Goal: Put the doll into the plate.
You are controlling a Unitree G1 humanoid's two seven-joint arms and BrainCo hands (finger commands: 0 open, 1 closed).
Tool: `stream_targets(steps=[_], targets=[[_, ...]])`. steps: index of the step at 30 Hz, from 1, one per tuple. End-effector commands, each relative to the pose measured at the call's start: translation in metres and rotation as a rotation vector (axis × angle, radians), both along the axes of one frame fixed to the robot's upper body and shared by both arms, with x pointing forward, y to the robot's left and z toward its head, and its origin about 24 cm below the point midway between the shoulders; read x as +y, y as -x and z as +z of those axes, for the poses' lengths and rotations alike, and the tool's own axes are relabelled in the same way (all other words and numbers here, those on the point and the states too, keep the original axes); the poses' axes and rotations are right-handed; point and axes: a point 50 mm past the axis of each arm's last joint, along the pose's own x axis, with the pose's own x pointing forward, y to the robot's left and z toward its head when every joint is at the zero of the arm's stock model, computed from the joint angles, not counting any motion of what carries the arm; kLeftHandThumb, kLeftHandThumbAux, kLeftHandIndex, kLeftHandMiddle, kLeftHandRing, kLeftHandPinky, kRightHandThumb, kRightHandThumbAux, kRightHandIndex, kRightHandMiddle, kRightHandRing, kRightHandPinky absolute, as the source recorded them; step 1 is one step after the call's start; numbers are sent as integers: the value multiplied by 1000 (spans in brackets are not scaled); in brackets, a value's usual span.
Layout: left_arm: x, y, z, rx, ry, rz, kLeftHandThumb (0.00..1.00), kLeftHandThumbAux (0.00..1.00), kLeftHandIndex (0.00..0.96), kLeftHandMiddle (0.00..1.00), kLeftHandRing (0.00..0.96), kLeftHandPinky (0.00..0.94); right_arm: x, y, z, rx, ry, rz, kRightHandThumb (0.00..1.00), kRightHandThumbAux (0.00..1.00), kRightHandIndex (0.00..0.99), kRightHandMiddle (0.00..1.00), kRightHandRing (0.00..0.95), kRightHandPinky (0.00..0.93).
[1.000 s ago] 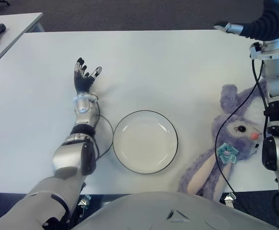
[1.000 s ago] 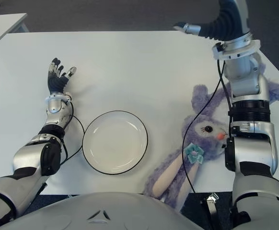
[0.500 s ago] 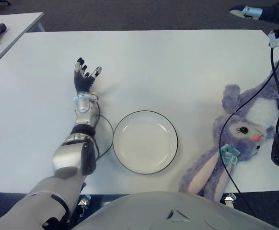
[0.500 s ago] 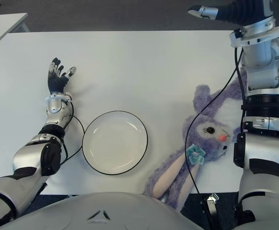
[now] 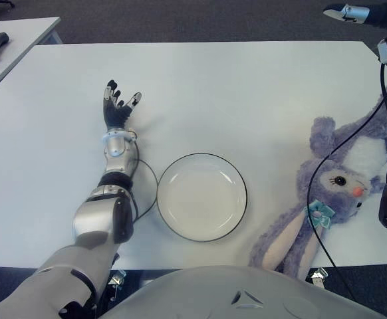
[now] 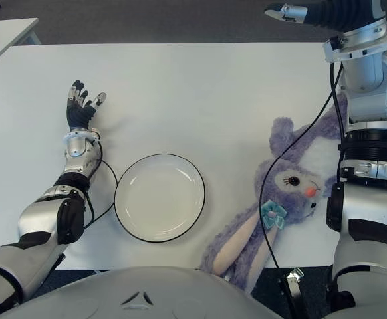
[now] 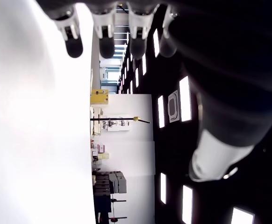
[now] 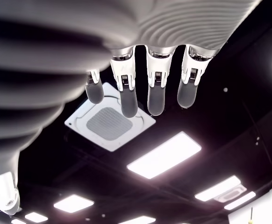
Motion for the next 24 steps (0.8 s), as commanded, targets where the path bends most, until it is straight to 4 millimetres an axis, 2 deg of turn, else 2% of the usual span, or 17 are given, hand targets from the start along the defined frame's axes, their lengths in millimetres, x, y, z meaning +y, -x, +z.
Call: stream_targets(steps=[1,24], targets=[[-32,84,-113,522,148,1,83,765,27,4,0,30,-2,-1,5,8,5,-9,79,572,69,139,111,109],[-30,86,-114,522,173,20,25,775,42,20,0,23,-2,-1,6,7,6,-7,79,572,69,139,111,109]])
